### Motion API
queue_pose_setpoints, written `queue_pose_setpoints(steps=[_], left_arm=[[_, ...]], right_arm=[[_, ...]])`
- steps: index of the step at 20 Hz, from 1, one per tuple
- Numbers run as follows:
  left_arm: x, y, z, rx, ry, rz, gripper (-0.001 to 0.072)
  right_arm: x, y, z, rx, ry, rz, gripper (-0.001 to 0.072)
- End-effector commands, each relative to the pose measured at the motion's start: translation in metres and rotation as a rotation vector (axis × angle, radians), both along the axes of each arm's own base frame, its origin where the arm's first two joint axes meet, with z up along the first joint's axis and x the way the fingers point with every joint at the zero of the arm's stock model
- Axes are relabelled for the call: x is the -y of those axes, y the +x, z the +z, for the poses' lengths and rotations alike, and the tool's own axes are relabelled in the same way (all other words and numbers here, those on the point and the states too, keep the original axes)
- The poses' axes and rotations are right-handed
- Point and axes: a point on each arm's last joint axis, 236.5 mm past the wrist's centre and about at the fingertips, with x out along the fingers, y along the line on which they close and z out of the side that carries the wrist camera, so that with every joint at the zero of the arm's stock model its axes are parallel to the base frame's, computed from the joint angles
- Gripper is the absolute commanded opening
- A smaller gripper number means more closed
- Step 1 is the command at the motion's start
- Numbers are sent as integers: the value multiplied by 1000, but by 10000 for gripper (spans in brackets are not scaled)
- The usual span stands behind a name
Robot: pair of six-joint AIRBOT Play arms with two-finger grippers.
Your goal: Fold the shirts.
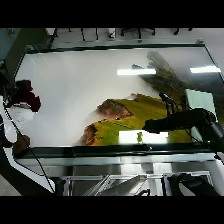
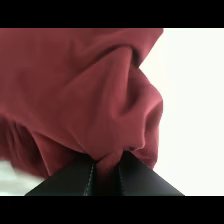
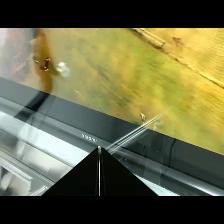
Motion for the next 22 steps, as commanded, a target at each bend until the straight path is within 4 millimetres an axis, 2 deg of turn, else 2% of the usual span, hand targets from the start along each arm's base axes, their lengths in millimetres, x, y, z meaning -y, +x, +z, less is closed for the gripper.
queue_pose_setpoints(steps=[1, 3, 4, 6, 7, 9, 10, 13, 14, 15, 16, 17, 18, 19, 20, 22], left_arm=[[93, 8, 123, 203, -21, -142, 17], [164, -10, 177, 264, -24, -260, 16], [203, -24, 193, 263, -42, -326, 16], [272, -58, 204, 230, -73, -455, 17], [302, -74, 199, 203, -83, -517, 17], [356, -105, 172, 120, -128, -596, 17], [383, -120, 150, 64, -153, -626, 17], [446, -164, 70, -129, -177, -703, 16], [464, -179, 42, -195, -172, -727, 17], [478, -192, 19, -247, -159, -756, 59], [490, -205, -1, -298, -143, -786, 382], [497, -213, -13, -335, -133, -796, 670], [499, -219, -19, -374, -126, -785, 706], [495, -222, -17, -408, -114, -777, 706], [483, -223, -10, -440, -93, -755, 706], [446, -216, 16, -457, -35, -698, 706]], right_arm=[[0, 1, 0, 3, 2, -3, 23], [0, 4, 1, 13, 2, -9, 24], [0, 5, 1, 16, 2, -11, 24], [0, 4, 1, 15, 2, -12, 24], [0, 4, 1, 15, 2, -11, 24], [0, 3, 1, 10, 2, -7, 24], [0, -1, 0, -2, 1, 1, 24], [-1, -8, -1, -27, 0, 19, 33], [-1, -8, -1, -27, 0, 19, 67], [-1, -8, -1, -27, 0, 19, 250], [-1, -8, -1, -29, 1, 15, 440], [-1, -7, 0, -42, 5, -3, 513], [-2, -7, 0, -47, 11, -9, 511], [-1, -7, 0, -46, 12, -11, 512], [-2, -7, 0, -41, 10, -3, 512], [-1, -7, 0, -41, 6, -1, 512]])
